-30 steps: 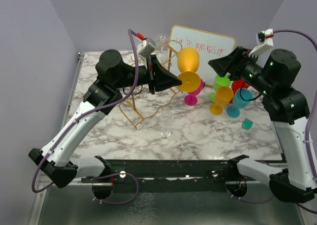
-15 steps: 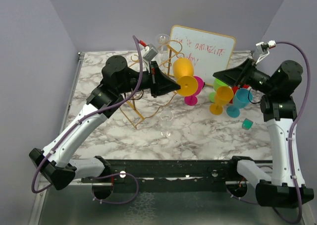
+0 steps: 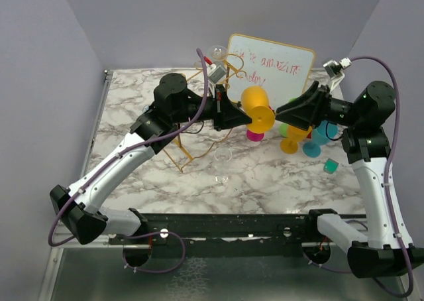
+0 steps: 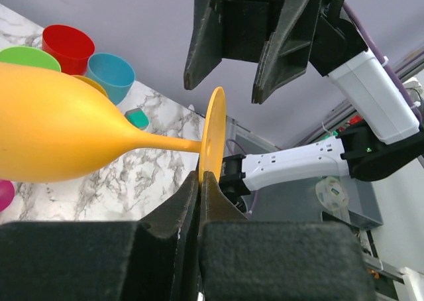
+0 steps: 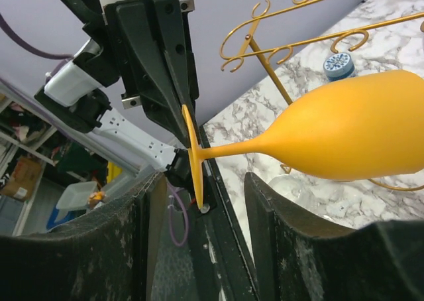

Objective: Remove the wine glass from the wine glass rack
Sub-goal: Place the wine glass at the center of the board.

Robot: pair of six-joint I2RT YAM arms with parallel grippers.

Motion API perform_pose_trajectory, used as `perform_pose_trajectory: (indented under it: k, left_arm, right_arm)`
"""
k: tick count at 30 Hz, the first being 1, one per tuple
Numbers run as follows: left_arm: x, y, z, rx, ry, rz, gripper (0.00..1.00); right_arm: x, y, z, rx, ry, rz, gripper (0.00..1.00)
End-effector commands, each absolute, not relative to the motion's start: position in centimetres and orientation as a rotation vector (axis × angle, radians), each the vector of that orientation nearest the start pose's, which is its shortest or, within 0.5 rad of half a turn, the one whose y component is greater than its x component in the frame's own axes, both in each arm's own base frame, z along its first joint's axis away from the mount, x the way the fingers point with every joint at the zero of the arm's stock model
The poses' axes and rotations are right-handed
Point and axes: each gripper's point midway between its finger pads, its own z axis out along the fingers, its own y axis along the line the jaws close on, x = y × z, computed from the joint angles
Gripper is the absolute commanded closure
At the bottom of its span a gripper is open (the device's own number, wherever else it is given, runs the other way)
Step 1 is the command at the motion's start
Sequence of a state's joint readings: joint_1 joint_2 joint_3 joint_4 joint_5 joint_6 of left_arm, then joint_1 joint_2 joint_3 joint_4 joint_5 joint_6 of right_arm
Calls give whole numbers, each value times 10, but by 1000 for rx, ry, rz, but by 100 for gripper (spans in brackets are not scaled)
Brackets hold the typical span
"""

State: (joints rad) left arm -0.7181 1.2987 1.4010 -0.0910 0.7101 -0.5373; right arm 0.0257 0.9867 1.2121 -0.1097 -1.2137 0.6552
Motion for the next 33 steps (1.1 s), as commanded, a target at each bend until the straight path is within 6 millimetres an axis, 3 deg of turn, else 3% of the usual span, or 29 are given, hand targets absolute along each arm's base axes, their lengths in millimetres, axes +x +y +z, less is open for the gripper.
perform_pose_trajectory:
  k: [1,6,13,21,23,27,33]
  left_arm:
    - [197,-355,433,798,1553,-1520,100]
    - [198,-360,430,798,1561,-1521,100]
    - [194,-362,432,804,1545,-1545,100]
    - [196,-365,428,787,1558,-1555,100]
    - [197,-365,430,773,1550,-1558,77]
    - [192,-367,437,779,1507,-1618,60]
    - [194,-371,427,794,1534,-1614,65]
  right_arm:
    - [204,182,418,-622,1634,1433,46]
    - [201,185,413,-634,1644,1464,56]
    - [200,186,406,-640,1662,1483,57]
    - [191,186,415,-681,1628,1468,91]
    - [190,186,415,-686,1627,1467,98]
    - [192,186,411,-678,1637,1473,100]
    - [190,186,411,-679,1633,1466,100]
